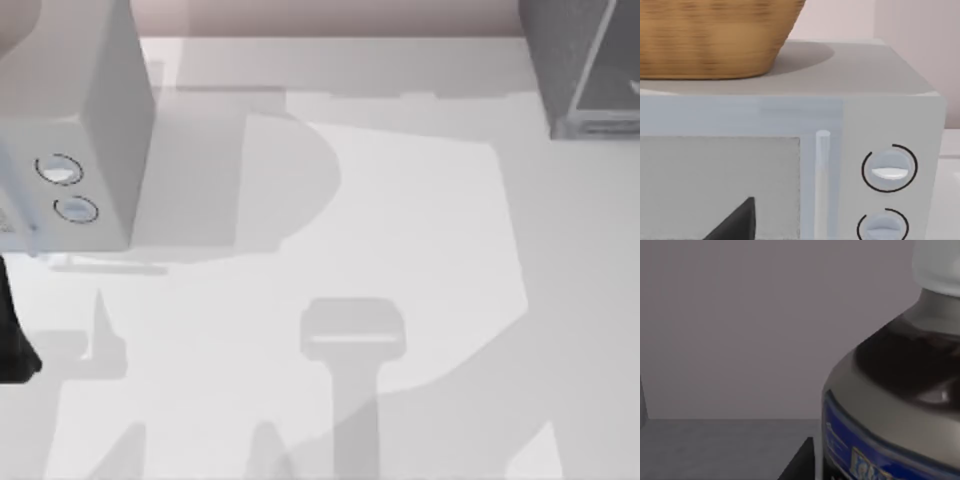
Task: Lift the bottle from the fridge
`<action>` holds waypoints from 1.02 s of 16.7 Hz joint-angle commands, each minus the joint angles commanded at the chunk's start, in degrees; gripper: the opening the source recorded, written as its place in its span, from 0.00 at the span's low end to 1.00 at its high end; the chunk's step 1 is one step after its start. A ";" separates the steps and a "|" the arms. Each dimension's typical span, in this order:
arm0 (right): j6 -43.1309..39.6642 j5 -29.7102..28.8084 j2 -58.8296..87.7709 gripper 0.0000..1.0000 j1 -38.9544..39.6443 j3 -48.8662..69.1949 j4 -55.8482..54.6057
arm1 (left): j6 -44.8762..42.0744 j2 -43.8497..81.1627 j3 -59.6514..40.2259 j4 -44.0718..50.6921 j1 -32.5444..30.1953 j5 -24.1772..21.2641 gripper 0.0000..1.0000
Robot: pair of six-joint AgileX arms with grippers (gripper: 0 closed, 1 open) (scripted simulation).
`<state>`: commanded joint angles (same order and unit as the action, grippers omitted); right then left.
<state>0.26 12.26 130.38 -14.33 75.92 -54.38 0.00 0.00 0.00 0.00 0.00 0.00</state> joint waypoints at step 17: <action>0.12 0.05 -3.35 0.00 -0.17 1.21 4.32 | 0.00 0.00 0.00 0.00 0.00 0.00 1.00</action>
<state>0.38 12.31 127.02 -14.50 77.13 -50.06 0.00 0.00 0.00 0.00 0.00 0.00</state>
